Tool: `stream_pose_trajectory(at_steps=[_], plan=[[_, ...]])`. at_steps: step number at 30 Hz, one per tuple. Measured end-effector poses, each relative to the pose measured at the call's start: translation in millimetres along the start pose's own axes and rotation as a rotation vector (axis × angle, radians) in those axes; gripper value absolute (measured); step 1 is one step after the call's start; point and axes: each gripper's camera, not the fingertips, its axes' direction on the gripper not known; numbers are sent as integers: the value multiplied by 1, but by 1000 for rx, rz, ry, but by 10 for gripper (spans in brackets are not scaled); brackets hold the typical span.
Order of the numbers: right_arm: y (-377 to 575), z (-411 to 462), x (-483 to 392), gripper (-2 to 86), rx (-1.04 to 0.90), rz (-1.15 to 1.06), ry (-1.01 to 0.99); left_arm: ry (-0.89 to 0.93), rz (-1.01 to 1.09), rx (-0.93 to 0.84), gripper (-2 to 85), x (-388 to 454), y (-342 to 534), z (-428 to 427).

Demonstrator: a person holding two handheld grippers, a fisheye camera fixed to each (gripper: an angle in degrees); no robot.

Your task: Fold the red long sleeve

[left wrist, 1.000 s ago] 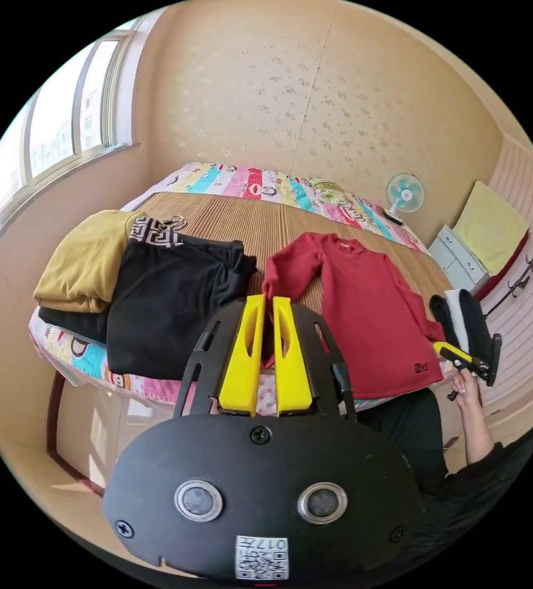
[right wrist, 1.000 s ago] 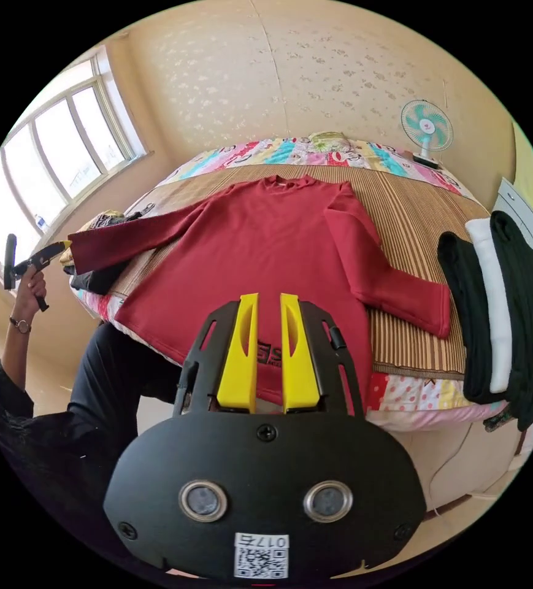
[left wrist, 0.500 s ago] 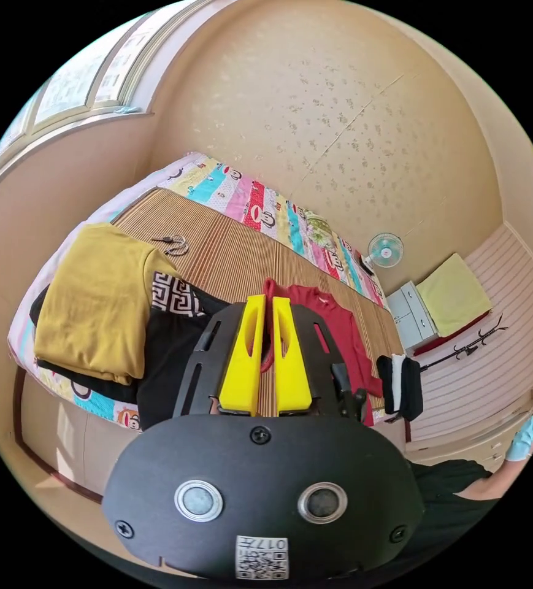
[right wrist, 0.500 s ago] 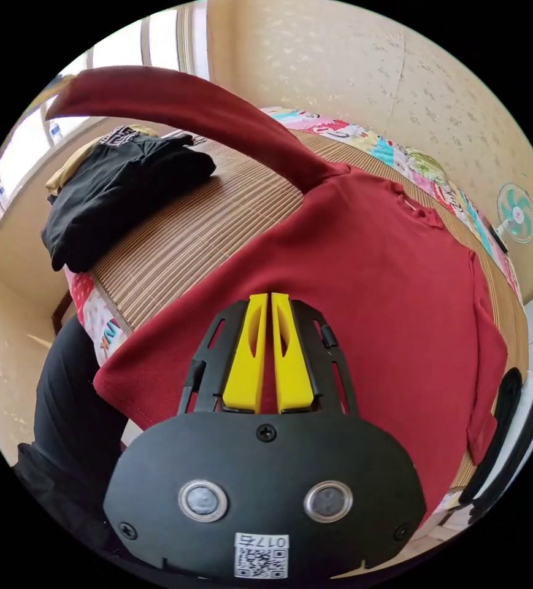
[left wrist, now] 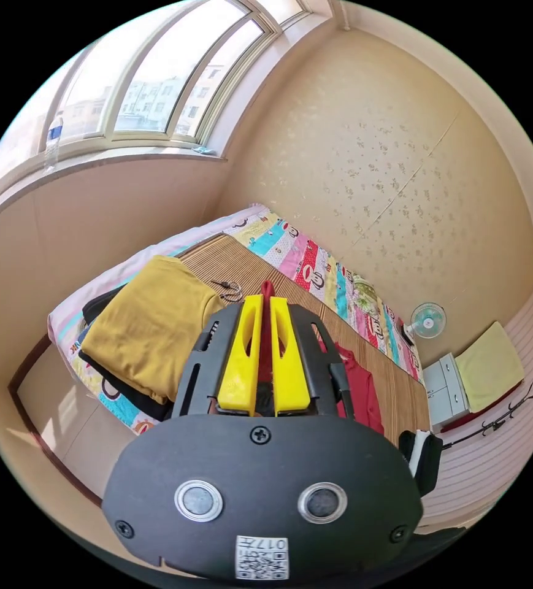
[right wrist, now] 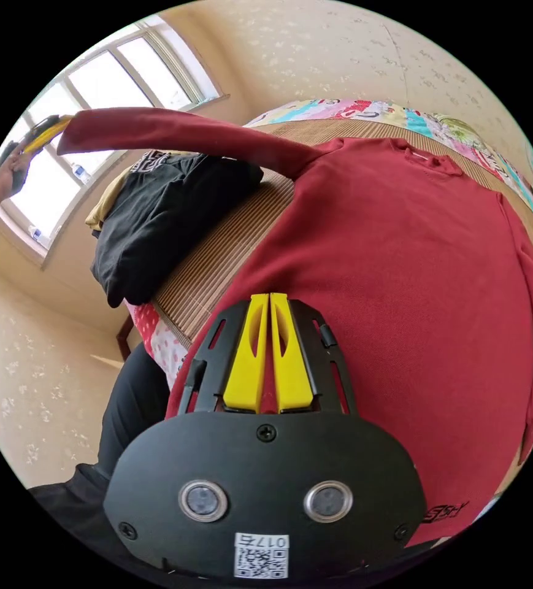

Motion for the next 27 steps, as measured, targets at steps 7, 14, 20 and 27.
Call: stream_pose_trajectory(at_steps=[7, 14, 20, 27], plan=[[35, -24, 48, 7, 112, 70, -58, 231, 209, -57, -2, 145, 3, 64], [95, -84, 143, 16, 217, 185, -186, 375, 474, -251, -8, 373, 43, 217], [132, -128, 204, 31, 258, 210, -287, 411, 692, -392, 6, 425, 135, 260], [113, -127, 260, 49, 268, 287, -478, 263, 728, -216, 35, 243, 249, 162]])
